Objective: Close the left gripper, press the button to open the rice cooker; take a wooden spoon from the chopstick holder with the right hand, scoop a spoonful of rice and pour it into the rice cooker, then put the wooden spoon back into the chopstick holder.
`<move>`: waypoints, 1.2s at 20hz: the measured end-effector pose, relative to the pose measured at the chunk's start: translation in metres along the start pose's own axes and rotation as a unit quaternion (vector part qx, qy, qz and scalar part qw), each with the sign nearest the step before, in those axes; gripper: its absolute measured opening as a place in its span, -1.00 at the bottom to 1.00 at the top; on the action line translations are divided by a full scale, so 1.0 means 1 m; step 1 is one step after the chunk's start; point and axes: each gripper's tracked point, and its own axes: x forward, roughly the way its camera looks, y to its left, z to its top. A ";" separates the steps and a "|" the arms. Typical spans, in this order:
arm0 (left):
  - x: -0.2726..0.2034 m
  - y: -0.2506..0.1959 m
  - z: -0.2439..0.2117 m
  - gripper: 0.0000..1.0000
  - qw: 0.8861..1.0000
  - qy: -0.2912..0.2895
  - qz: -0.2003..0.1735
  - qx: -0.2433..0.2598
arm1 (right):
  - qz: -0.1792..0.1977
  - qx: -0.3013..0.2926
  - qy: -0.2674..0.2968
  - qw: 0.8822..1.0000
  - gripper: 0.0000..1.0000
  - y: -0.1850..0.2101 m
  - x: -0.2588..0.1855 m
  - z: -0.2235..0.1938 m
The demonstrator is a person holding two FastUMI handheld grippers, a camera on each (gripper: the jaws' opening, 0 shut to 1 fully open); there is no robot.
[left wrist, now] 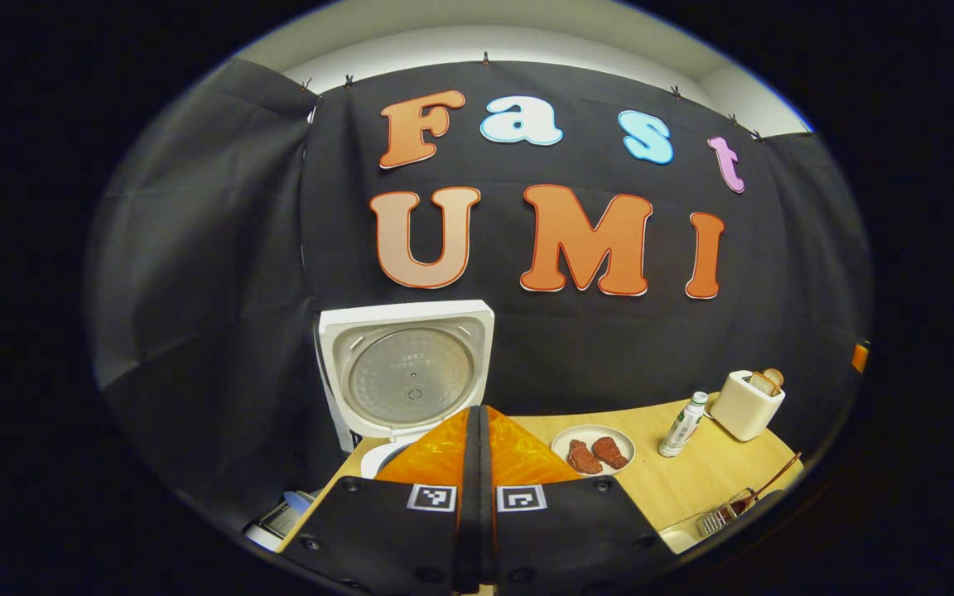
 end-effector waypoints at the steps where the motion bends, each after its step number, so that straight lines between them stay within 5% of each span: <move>1: -0.006 0.003 0.001 -0.92 1.000 -0.002 0.005 -0.001 | 0.002 0.000 -0.001 1.000 0.90 -0.002 0.000 -0.002; 7: -0.041 0.012 0.006 -0.92 1.000 -0.015 0.022 -0.013 | 0.013 0.003 -0.005 1.000 0.90 -0.013 -0.001 -0.022; 18: -0.103 0.037 0.031 -0.87 0.995 -0.070 0.063 -0.022 | 0.023 0.013 0.067 0.997 0.90 -0.035 0.024 -0.127; 19: -0.106 0.042 0.029 -0.64 0.995 -0.069 0.070 -0.019 | 0.026 0.017 0.073 0.997 0.91 -0.034 0.026 -0.136; 23: -0.116 0.047 0.030 -0.63 0.995 -0.067 0.074 -0.020 | 0.021 0.066 0.111 0.991 0.91 -0.040 0.039 -0.173; 24: -0.123 0.043 0.029 -0.30 0.995 -0.066 0.068 -0.021 | 0.019 0.070 0.119 0.990 0.90 -0.041 0.042 -0.182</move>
